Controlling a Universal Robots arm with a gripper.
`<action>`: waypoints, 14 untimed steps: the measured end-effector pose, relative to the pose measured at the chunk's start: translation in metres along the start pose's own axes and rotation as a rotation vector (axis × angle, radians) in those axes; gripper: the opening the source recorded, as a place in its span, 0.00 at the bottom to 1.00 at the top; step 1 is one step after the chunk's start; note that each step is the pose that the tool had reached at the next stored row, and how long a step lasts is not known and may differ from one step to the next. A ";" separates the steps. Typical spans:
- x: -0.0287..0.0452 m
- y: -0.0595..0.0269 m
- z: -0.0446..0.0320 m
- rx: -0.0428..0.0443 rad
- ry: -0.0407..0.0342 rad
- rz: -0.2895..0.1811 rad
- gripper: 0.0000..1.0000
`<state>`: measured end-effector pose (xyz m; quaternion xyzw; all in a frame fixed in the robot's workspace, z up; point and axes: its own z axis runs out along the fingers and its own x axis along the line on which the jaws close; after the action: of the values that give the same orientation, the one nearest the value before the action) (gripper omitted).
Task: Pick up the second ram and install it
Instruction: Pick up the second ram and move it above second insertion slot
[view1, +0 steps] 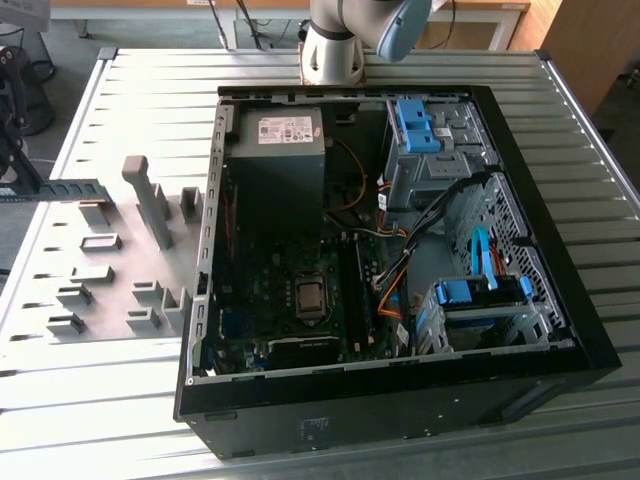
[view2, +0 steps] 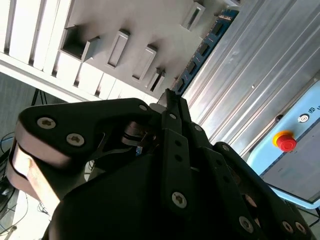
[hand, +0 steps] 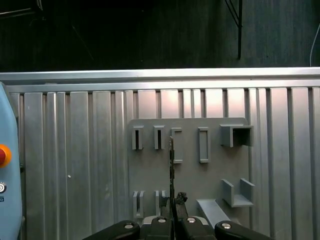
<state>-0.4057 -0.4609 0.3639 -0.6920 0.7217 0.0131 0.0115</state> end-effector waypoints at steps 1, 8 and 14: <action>-0.0001 0.0000 -0.0017 0.0000 0.0000 0.000 0.13; -0.0004 0.0000 -0.0135 0.0001 0.0000 0.000 0.13; -0.0008 0.0001 -0.0228 0.0000 0.0000 0.000 0.13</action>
<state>-0.4057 -0.4609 0.3867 -0.6920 0.7217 0.0131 0.0115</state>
